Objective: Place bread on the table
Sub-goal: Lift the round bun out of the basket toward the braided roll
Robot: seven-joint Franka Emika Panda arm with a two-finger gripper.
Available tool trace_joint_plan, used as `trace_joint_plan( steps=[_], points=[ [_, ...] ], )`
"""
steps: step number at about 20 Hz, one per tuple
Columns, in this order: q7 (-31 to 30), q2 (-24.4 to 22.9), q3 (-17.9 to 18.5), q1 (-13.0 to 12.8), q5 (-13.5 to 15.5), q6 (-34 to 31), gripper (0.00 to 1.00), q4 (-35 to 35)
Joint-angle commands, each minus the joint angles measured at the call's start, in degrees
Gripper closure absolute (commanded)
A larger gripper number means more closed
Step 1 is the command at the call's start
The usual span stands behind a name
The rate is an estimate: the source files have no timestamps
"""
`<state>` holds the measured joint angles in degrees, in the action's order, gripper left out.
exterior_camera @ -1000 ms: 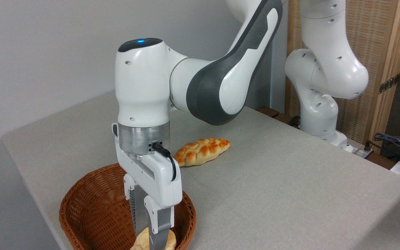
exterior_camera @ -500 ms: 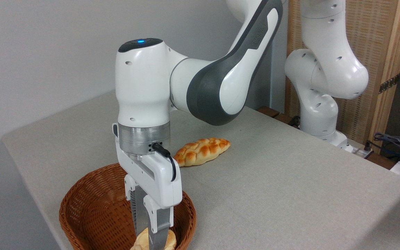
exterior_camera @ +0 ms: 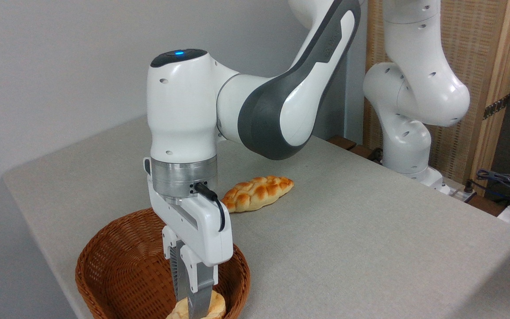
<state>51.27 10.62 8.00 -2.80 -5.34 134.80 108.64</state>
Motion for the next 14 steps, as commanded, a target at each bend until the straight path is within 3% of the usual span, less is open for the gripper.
trace_joint_plan(
  steps=[1,3,7,9,11,14],
  points=[
    [-0.6,-1.6,0.0,-0.2,2.4,-5.8,0.72,-2.1],
    [-0.6,-2.2,-0.2,-0.3,5.0,-8.8,0.72,-4.3],
    [-1.2,-3.9,-0.3,-0.4,5.5,-12.0,0.72,-5.5],
    [-1.4,-5.1,-0.3,-0.6,7.2,-13.1,0.72,-5.7],
    [-1.4,-7.1,-0.3,-0.8,8.5,-14.6,0.72,-5.7],
    [-1.0,-12.2,-0.4,-1.5,8.5,-22.3,0.71,-5.6]
  ],
)
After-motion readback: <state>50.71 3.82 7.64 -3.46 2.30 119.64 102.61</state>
